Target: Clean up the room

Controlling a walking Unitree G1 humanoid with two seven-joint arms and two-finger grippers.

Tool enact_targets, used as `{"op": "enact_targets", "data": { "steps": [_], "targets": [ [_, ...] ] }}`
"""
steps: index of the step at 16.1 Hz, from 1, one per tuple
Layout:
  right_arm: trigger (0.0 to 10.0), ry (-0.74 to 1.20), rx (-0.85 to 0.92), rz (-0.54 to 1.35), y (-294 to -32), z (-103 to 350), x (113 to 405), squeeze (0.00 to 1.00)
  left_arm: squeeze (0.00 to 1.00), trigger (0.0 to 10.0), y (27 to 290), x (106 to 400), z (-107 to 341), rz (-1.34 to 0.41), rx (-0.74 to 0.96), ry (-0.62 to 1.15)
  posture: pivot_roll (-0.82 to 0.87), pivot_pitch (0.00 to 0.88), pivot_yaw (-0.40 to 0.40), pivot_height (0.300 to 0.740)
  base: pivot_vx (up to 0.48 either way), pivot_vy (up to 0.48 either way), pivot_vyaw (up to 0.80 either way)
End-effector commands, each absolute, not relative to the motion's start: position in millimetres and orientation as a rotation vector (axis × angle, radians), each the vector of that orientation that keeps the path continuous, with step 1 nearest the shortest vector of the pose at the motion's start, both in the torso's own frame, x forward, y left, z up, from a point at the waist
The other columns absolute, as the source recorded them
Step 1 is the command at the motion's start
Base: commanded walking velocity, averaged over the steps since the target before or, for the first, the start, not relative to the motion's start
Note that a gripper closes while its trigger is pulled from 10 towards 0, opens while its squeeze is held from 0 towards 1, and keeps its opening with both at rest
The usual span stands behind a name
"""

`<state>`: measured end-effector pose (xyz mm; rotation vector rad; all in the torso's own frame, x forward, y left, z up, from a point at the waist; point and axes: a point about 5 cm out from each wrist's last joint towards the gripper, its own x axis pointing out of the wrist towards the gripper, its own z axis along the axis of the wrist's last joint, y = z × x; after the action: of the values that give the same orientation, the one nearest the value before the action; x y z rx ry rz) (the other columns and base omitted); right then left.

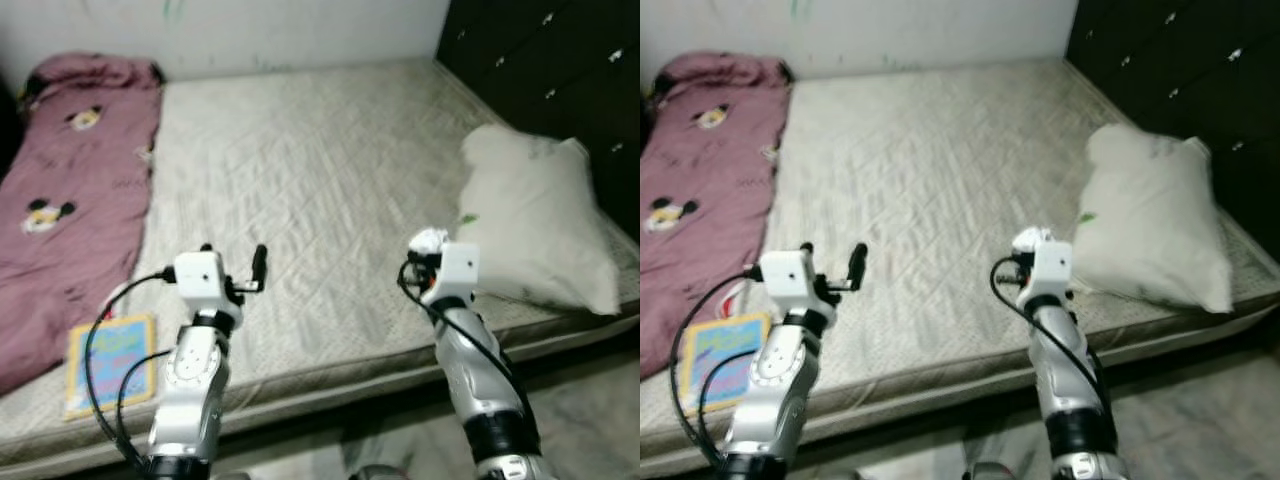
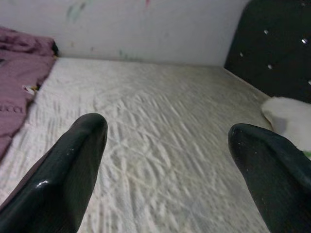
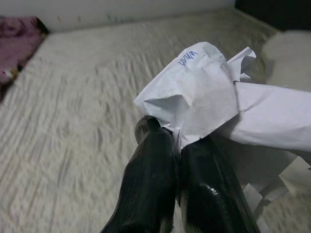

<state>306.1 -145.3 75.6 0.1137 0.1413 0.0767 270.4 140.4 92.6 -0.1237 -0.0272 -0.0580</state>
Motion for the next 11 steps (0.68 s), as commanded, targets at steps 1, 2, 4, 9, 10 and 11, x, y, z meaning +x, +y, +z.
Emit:
{"op": "enact_targets", "data": {
  "steps": [1, 2, 4, 9, 10, 11],
  "targets": [
    [10.0, 0.134, 0.119, 0.119, -131.1, 78.3, 307.3, 0.0, 0.0, 10.0, 154.4, 269.5, 87.7, 0.032, -0.074, 0.003, -0.04, 0.055, -0.003, 0.74, 0.0, 0.0, 0.0],
    [10.0, 0.134, 0.117, 0.119, -131.1, 78.0, 307.1, 0.0, 0.0, 10.0, 156.5, 270.1, 85.3, 0.067, -0.045, 0.026, -0.04, 0.055, -0.003, 0.74, 0.0, 0.0, 0.0],
    [10.0, 0.133, 0.112, 0.119, -131.3, 77.6, 306.9, 0.0, 0.0, 10.0, 154.5, 269.5, 84.8, 0.049, -0.092, 0.024, -0.04, 0.053, -0.004, 0.74, 0.0, 0.0, 0.0],
    [10.0, 0.13, 0.086, 0.127, -130.3, 78.3, 306.9, 0.0, 0.0, 10.0, 151.2, 270.5, 83.7, 0.03, -0.099, 0.042, -0.04, 0.052, -0.006, 0.74, 0.0, 0.48, 0.0],
    [10.0, 0.13, 0.087, 0.128, -130.2, 78.5, 307.1, 0.0, 0.0, 10.0, 151.2, 270.7, 83.9, 0.029, -0.101, 0.042, -0.04, 0.054, -0.007, 0.74, 0.0, 0.48, 0.0],
    [10.0, 0.13, 0.088, 0.128, -130.2, 78.5, 307.2, 0.0, 0.0, 10.0, 151.2, 270.8, 83.9, 0.029, -0.102, 0.042, -0.04, 0.054, -0.007, 0.74, 0.0, 0.48, 0.0]
  ]
}}
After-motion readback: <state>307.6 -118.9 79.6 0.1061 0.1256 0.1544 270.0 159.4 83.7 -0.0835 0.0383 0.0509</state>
